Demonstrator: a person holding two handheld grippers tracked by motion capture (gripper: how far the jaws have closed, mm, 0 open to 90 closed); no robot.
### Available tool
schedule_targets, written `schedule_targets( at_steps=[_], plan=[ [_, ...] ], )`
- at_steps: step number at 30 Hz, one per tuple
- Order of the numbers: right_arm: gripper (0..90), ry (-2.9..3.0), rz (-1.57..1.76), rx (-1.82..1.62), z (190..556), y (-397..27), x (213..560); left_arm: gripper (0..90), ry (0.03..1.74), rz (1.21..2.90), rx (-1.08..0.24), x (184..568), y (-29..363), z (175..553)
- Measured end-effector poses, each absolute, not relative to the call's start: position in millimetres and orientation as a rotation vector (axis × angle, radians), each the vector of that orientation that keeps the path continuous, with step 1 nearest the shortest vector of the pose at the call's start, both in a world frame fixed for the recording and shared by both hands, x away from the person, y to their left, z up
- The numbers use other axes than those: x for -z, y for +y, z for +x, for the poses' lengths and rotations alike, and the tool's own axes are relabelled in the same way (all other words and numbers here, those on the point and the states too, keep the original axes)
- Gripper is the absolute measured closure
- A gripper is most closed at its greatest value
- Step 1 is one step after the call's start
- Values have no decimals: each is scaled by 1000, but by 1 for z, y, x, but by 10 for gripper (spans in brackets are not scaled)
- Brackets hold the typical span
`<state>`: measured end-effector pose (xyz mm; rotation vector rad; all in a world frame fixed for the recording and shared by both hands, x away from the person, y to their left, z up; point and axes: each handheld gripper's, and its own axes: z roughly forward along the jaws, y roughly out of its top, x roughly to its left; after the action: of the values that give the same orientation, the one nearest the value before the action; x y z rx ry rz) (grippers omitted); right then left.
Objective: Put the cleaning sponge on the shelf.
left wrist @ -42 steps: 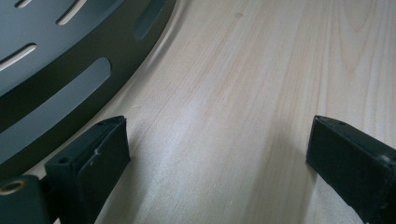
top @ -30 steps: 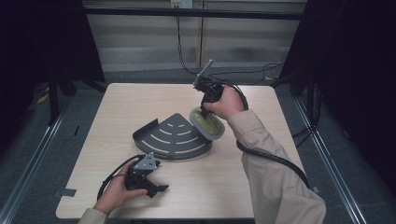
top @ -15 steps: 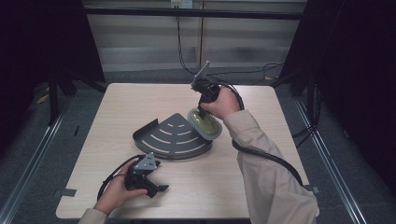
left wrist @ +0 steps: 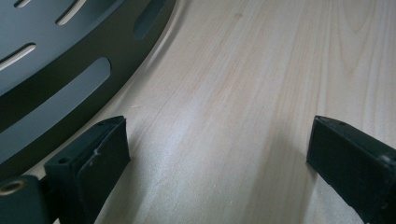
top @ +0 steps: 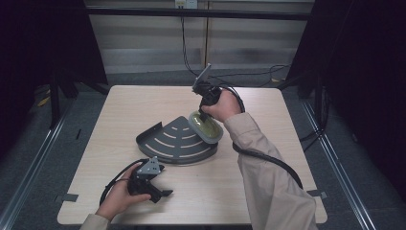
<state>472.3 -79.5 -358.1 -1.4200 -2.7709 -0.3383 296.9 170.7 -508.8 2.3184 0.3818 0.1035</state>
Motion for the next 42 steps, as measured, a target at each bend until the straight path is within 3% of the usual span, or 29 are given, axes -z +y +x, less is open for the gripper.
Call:
schedule_targets(
  at_steps=[42],
  plan=[
    [711, -2725, -1391, 322, 473, -49, 393, 47, 374, 2323, -102, 509, 171, 297]
  ],
)
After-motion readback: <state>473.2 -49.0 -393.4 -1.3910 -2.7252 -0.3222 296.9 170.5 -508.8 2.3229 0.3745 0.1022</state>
